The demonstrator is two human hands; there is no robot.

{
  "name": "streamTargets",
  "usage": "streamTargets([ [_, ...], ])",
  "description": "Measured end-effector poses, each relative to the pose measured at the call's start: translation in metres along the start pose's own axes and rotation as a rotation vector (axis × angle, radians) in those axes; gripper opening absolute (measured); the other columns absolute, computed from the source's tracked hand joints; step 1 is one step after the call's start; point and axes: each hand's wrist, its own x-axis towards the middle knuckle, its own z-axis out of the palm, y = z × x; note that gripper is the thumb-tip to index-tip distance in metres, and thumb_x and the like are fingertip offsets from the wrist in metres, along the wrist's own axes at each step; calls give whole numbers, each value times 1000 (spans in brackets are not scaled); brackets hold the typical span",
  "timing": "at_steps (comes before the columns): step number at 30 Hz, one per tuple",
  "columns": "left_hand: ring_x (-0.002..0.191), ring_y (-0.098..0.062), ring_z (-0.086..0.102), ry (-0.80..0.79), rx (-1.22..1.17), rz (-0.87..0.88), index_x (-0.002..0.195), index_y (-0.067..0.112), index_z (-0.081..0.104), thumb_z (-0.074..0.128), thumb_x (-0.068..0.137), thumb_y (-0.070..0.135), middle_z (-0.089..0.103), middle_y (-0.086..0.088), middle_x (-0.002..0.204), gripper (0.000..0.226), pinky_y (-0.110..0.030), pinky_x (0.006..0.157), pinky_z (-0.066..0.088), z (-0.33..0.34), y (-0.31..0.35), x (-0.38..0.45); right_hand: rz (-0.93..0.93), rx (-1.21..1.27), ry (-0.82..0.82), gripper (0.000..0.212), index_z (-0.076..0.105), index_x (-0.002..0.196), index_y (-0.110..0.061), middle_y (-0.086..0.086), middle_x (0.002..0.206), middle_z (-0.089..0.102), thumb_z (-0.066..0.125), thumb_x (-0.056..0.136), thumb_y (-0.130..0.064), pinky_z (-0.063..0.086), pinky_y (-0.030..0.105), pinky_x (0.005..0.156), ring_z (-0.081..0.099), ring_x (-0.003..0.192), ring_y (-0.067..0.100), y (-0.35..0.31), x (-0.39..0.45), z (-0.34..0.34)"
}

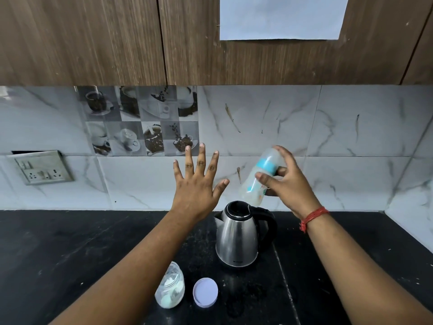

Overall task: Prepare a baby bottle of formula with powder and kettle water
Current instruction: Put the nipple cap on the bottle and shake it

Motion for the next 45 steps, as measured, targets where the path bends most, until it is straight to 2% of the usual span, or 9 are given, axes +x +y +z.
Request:
streamTargets([
  [3,153,-36,-30,-9,-7,-15,156,34,-25,-6,94,73,-32,-5,167,76,-67,123,-5,2,0,2,-6,98,131,74,35,143,-40,12,116,63,79,87,-19,64,44,78,72,103,25,6,3,-3],
  [6,153,-36,-29,-2,4,-3,157,34,-23,-5,95,72,-31,-6,167,76,-67,123,-5,2,0,1,27,5,-35,76,38,142,-43,16,117,65,81,85,-18,64,41,74,73,99,27,5,3,-1],
  [9,153,-36,-31,-13,-3,-14,157,34,-25,-6,94,73,-33,-6,167,76,-67,123,-6,3,-1,4,13,119,125,74,33,146,-36,14,119,64,76,89,-16,64,43,78,71,104,26,10,6,-4],
  [12,153,-36,-31,-5,6,-9,157,34,-24,-7,94,73,-32,-6,167,76,-67,123,-6,3,-3,4,24,33,-29,75,37,144,-41,18,118,64,79,86,-16,64,44,77,73,100,26,7,5,0],
  [15,153,-36,-30,-6,0,-15,159,34,-22,-8,94,73,-32,-6,167,78,-67,123,-7,5,-4,5,2,108,130,75,31,147,-36,12,119,63,76,89,-18,64,43,79,72,101,22,13,6,-2],
  [23,153,-35,-31,-4,-10,-23,156,35,-24,-6,94,73,-33,-5,167,76,-66,123,-7,4,-7,7,49,47,-36,75,37,142,-40,17,119,64,79,85,-16,63,40,74,72,98,23,13,8,1],
  [27,153,-35,-30,-10,-16,-23,156,34,-25,-5,95,72,-32,-5,167,75,-66,123,-7,5,-5,8,30,152,117,71,33,141,-39,17,123,62,76,89,-16,63,42,76,70,107,27,15,12,0],
  [35,153,-36,-29,0,-10,-12,159,33,-20,-3,95,72,-31,-6,168,76,-67,123,-5,5,-6,7,47,9,-83,76,37,144,-40,16,118,66,79,86,-15,63,38,72,73,98,25,10,11,4],
  [45,153,-35,-30,-3,-8,-16,157,34,-23,-3,95,72,-32,-5,167,75,-66,123,-7,5,-7,7,53,78,0,74,36,141,-42,17,118,64,79,86,-19,63,43,75,71,105,30,13,7,6],
])
